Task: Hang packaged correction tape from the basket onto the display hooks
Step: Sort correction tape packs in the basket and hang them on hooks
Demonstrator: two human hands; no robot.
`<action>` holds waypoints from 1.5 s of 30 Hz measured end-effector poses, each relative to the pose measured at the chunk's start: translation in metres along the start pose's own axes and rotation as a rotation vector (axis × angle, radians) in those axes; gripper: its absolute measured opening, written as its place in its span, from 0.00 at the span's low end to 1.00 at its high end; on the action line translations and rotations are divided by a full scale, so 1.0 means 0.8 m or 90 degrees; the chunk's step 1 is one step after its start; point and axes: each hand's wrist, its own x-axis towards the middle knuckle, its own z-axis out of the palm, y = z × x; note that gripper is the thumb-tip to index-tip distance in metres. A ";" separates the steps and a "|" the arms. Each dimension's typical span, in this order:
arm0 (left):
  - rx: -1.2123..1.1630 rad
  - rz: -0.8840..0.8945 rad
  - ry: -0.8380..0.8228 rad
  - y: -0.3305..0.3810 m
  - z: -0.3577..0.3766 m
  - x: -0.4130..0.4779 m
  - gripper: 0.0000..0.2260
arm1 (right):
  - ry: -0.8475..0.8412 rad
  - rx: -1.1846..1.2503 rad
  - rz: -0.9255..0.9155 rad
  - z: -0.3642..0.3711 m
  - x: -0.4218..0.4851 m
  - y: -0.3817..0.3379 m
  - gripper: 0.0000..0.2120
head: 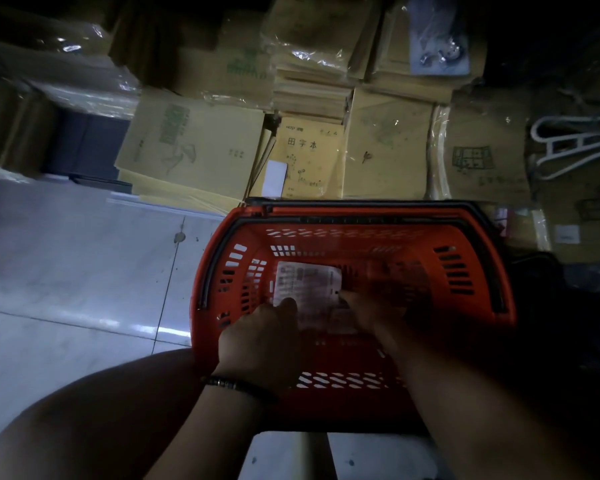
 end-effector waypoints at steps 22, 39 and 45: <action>-0.901 -0.090 0.009 -0.010 -0.046 -0.141 0.32 | 0.359 0.399 -0.216 -0.247 -0.336 -0.077 0.20; -0.998 0.392 -0.043 0.094 -0.152 -0.340 0.21 | 0.626 0.034 -0.552 -0.432 -0.519 -0.129 0.21; -0.978 0.451 0.190 0.133 -0.197 -0.391 0.11 | 0.447 -0.243 -0.393 -0.500 -0.619 -0.156 0.46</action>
